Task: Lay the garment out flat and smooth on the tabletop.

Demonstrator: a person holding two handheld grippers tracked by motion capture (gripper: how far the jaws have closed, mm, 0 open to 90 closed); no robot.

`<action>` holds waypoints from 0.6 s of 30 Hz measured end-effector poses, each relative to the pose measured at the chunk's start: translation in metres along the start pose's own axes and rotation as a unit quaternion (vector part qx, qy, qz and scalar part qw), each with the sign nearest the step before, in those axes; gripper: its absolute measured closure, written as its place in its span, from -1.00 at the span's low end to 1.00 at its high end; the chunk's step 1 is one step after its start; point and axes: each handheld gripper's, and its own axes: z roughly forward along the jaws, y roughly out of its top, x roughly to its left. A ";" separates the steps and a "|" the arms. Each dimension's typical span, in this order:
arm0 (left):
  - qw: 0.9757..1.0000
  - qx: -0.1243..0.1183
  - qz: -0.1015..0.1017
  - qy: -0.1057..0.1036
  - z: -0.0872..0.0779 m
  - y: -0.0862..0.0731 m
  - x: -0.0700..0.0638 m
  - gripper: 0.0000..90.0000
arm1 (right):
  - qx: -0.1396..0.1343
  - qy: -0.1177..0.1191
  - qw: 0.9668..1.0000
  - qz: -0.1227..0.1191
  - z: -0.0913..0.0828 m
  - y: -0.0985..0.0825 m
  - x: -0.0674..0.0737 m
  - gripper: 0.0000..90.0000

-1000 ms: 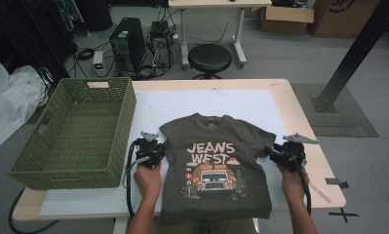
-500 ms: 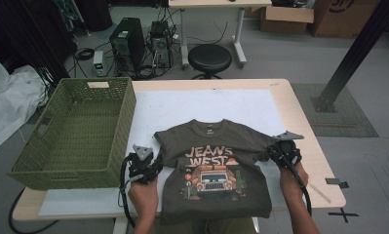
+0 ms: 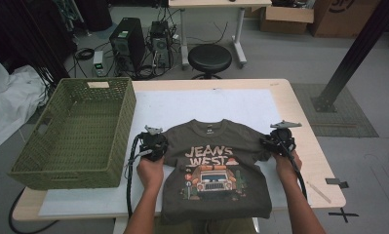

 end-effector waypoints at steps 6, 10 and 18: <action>1.000 -0.006 0.007 0.017 -0.020 -0.009 0.003 0.92 | 0.028 -0.040 0.999 -0.020 -0.011 0.000 0.007 0.85; 0.999 -0.040 0.019 0.022 -0.022 0.000 0.005 0.57 | -0.010 -0.029 1.000 -0.002 -0.018 0.009 0.003 0.45; 0.998 -0.039 0.029 -0.036 0.001 0.040 0.013 -0.08 | -0.021 0.070 0.997 -0.020 0.009 0.040 0.001 0.24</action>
